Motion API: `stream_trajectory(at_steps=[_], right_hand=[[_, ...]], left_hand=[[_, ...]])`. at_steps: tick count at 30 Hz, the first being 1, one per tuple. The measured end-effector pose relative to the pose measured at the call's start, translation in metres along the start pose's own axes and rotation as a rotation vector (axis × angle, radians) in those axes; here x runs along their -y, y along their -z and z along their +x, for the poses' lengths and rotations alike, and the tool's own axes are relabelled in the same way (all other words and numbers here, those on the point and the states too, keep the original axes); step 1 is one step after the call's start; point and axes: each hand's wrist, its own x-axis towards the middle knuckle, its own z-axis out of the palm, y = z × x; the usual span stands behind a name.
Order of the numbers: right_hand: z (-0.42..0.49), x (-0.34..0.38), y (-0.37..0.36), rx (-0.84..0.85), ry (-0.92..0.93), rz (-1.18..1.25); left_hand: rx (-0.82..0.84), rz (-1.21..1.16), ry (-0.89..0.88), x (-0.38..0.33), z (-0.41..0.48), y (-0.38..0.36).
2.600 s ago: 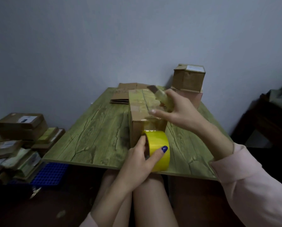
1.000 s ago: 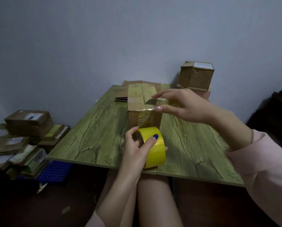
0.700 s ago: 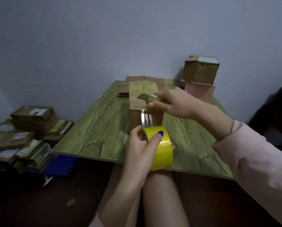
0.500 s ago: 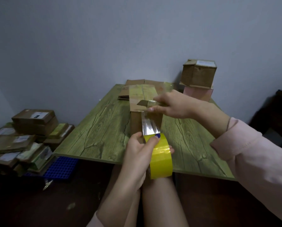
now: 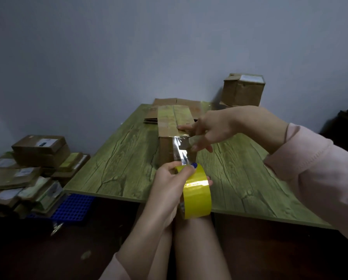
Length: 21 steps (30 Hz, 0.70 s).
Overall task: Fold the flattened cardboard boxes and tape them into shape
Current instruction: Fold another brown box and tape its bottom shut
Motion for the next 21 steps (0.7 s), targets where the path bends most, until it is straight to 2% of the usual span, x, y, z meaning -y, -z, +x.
stream_trajectory(at_steps=[11,21], right_hand=[[0.006,0.033,-0.010,-0.068,-0.146,-0.338],[0.001,0.039,-0.021,-0.112,-0.168,-0.630]], left_hand=[[-0.052,0.044,0.024,0.005,0.005,0.002],[-0.092,0.095,-0.028,0.007,0.005,0.000]])
